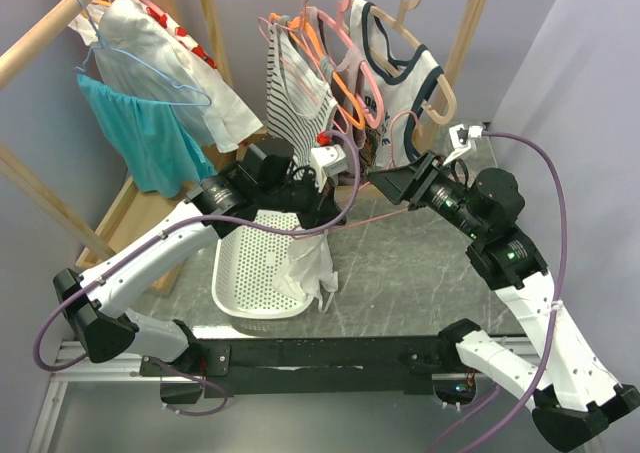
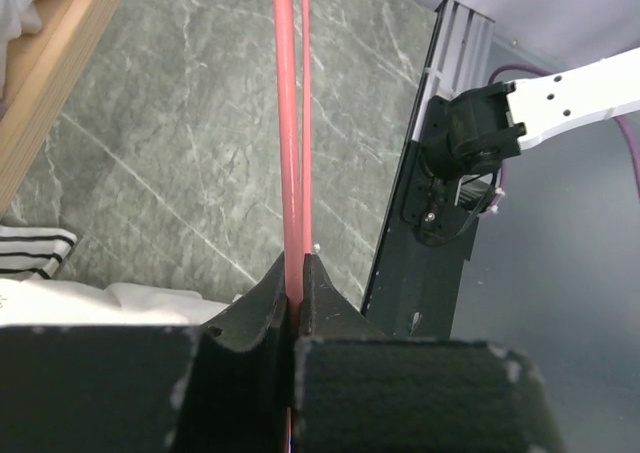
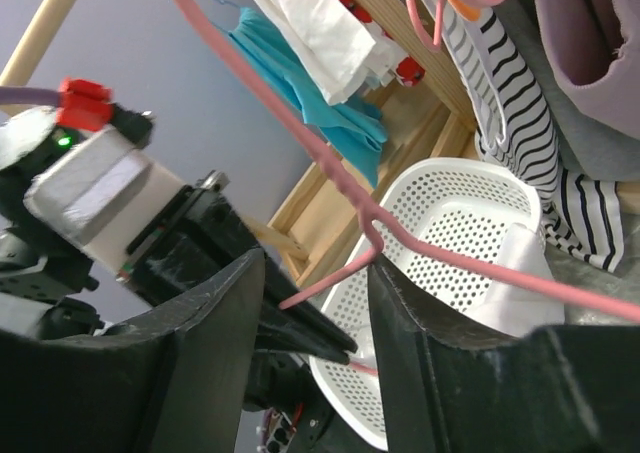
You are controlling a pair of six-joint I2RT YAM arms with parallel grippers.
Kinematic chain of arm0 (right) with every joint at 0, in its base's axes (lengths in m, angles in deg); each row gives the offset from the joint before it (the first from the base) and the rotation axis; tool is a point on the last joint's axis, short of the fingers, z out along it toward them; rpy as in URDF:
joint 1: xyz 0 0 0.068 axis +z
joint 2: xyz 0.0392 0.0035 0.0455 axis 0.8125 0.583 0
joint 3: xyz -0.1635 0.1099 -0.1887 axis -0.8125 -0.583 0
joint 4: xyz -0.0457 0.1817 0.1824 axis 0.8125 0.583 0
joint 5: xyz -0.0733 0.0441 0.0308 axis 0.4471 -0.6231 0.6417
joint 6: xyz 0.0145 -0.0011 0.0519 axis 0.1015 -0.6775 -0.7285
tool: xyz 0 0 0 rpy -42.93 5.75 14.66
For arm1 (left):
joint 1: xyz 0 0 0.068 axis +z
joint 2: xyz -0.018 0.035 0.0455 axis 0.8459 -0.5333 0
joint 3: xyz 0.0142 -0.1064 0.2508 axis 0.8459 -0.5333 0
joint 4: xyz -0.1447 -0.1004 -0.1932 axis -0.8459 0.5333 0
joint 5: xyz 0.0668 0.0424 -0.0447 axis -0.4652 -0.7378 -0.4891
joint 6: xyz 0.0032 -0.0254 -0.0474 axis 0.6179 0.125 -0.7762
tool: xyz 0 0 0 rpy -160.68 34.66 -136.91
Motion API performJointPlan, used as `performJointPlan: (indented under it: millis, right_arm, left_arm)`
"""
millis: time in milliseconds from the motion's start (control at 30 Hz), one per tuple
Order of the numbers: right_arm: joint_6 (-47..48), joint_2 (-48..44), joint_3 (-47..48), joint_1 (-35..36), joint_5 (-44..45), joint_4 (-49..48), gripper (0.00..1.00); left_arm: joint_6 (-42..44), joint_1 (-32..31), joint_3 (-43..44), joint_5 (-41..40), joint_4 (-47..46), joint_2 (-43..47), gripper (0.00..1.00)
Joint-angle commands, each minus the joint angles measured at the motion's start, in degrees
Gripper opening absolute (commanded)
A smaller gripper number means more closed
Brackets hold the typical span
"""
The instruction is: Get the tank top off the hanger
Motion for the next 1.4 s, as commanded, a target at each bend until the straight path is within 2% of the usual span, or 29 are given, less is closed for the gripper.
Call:
performJointPlan:
  millis: [0,167,200,233,267,300,367,533,600,633,767,867,967,1233,1267,1300,1333,1367]
  right_arm:
    - [0.0,0.4,-0.4,1.1,2.6,-3.2,0.51]
    - [1.2,0.1,-0.9,1.3,5.1,-1.2,0.46]
    - [1.4,-0.1,-1.3,1.3,5.1,-1.4,0.35]
    - [1.4,-0.1,-1.4,1.3,5.3,-1.4,0.3]
    - [1.5,-0.4,-1.5,1.4,5.6,-1.5,0.16]
    - [1.5,-0.8,-1.6,1.3,6.0,-1.5,0.08]
    - [1.4,-1.6,-1.9,1.3,6.8,-1.8,0.0]
    - [0.3,-2.5,-3.0,1.4,8.6,-2.4,0.0]
    - [0.0,-3.2,-4.1,1.3,9.1,-3.0,0.0]
    - [-0.1,-3.4,-4.4,1.3,9.3,-3.1,0.0]
    - [-0.7,-4.1,-5.0,1.3,10.1,-3.2,0.0]
    - [-0.6,-4.5,-5.0,1.3,11.0,-3.0,0.0]
    - [-0.3,-4.7,-4.8,1.3,11.9,-2.6,0.0]
    - [0.9,-4.8,-4.3,1.2,14.2,-1.8,0.0]
    - [1.0,-4.7,-4.0,1.3,14.5,-1.6,0.0]
    - [1.5,-4.6,-3.8,1.2,15.0,-1.2,0.0]
    - [1.7,-4.4,-3.7,1.2,15.2,-0.9,0.0]
    - [1.9,-4.3,-3.5,1.2,15.4,-0.8,0.0]
  left_arm:
    - [-0.9,-1.7,3.0,-0.2,-3.8,0.1,0.01]
    - [-0.6,-1.9,3.2,0.3,-4.2,0.6,0.01]
    - [-0.4,-2.0,3.4,0.3,-4.0,0.5,0.01]
    - [-0.3,-2.0,3.4,0.2,-3.4,0.5,0.01]
    - [0.0,-2.0,3.5,-0.1,-3.1,0.3,0.01]
    - [0.4,-1.9,3.5,-0.5,-2.7,0.3,0.01]
    - [0.7,-2.0,3.3,-0.7,-2.5,0.2,0.01]
    - [0.6,-2.0,2.0,-0.5,-3.9,0.9,0.21]
    - [0.4,-2.0,1.4,-0.6,-4.7,1.4,0.34]
    - [0.5,-2.0,1.2,-0.6,-5.0,1.6,0.35]
    - [0.4,-2.0,0.9,-0.1,-5.0,1.3,0.3]
    - [0.5,-2.0,0.7,0.4,-3.9,0.5,0.16]
    - [0.5,-2.0,0.4,-0.3,-2.6,-0.1,0.18]
    - [1.0,-2.0,-3.1,-5.5,0.6,5.1,0.41]
    - [0.9,-1.9,-3.9,-5.9,2.0,5.7,0.5]
    - [0.3,-1.9,-4.3,-7.5,2.3,7.3,0.67]
    - [-0.3,-1.9,-4.9,-8.0,1.9,8.5,0.96]
    - [-0.5,-1.8,-6.7,-8.1,0.3,9.8,0.99]
